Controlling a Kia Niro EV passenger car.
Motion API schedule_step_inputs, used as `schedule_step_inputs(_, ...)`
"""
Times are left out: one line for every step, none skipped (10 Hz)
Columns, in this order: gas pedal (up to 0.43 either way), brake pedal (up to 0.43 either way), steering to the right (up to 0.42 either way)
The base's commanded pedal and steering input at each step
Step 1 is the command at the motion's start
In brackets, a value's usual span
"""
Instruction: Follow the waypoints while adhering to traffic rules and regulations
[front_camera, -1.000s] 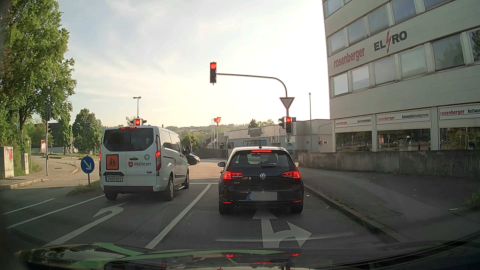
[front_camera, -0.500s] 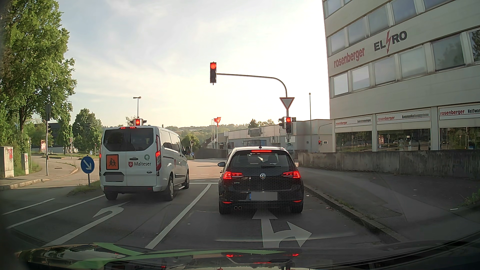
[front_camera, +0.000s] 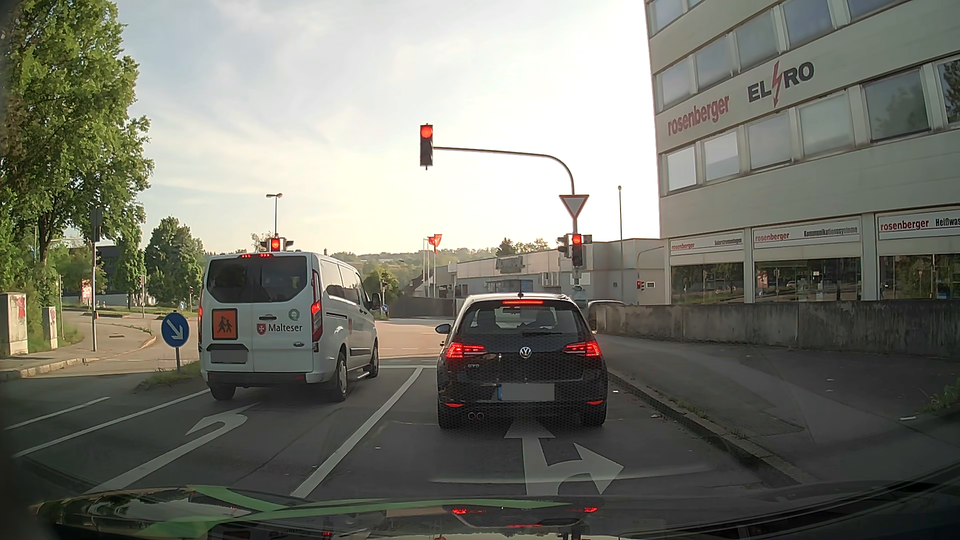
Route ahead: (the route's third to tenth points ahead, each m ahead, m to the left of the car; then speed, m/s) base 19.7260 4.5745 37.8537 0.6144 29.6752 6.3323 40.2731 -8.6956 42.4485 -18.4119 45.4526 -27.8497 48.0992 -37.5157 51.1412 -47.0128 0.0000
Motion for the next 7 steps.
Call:
schedule_step_inputs(0.0, 0.543, -0.021)
schedule_step_inputs(0.0, 0.543, -0.021)
schedule_step_inputs(0.0, 0.543, -0.021)
schedule_step_inputs(0.0, 0.543, -0.021)
schedule_step_inputs(0.0, 0.543, -0.021)
schedule_step_inputs(0.0, 0.543, -0.021)
schedule_step_inputs(0.0, 0.543, -0.021)
